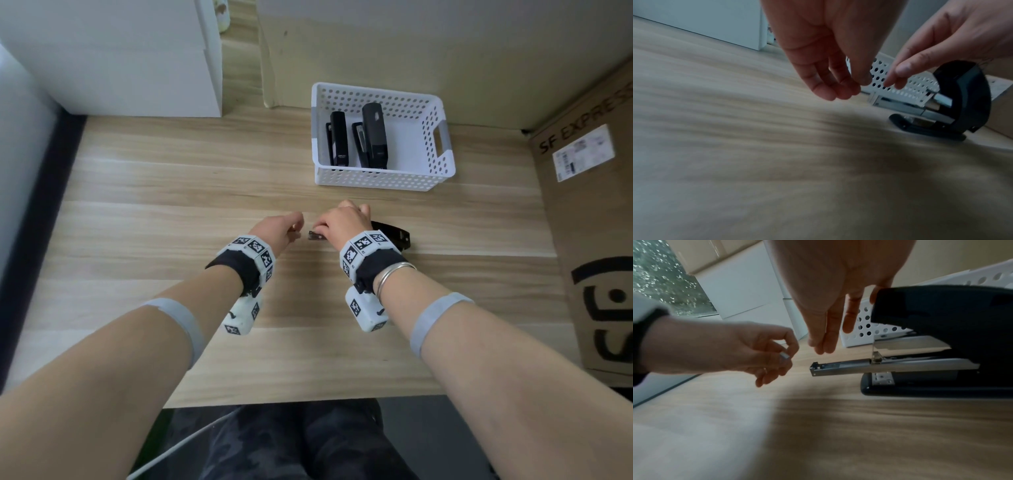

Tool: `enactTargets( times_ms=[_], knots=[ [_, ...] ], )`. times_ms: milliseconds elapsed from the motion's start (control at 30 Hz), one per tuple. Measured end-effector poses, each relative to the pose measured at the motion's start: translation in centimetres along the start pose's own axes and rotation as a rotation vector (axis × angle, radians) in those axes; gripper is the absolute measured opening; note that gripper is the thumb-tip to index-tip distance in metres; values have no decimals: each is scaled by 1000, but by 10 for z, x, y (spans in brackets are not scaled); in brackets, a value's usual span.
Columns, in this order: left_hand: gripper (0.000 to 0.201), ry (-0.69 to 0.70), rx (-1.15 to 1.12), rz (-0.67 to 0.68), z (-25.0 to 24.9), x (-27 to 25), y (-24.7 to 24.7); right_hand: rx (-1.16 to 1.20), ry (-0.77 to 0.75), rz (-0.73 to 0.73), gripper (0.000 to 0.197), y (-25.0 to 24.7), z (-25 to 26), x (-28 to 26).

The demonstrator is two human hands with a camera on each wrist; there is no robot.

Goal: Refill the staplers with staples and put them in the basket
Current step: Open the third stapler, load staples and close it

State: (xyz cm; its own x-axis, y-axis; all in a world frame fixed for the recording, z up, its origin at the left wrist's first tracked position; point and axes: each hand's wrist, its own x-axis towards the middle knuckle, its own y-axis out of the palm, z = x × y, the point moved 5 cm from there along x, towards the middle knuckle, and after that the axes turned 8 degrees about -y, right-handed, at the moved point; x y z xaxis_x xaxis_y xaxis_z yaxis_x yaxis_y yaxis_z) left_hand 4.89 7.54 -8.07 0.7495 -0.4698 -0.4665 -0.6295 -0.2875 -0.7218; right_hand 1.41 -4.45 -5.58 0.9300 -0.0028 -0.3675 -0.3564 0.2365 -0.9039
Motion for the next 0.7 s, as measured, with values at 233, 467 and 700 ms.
enactTargets(
  times_ms=[233,467,700],
  knots=[
    [25,77,-116,-90,-22,6,-10,81,-49,46,26,-10,-1,0],
    [17,13,-79,-62,-16,13,-5,-2,8,13,18,-8,-8,-2],
    [32,-172,-49,60,3,14,10,-106,-29,-3,14,-3,-1,-5]
  ],
)
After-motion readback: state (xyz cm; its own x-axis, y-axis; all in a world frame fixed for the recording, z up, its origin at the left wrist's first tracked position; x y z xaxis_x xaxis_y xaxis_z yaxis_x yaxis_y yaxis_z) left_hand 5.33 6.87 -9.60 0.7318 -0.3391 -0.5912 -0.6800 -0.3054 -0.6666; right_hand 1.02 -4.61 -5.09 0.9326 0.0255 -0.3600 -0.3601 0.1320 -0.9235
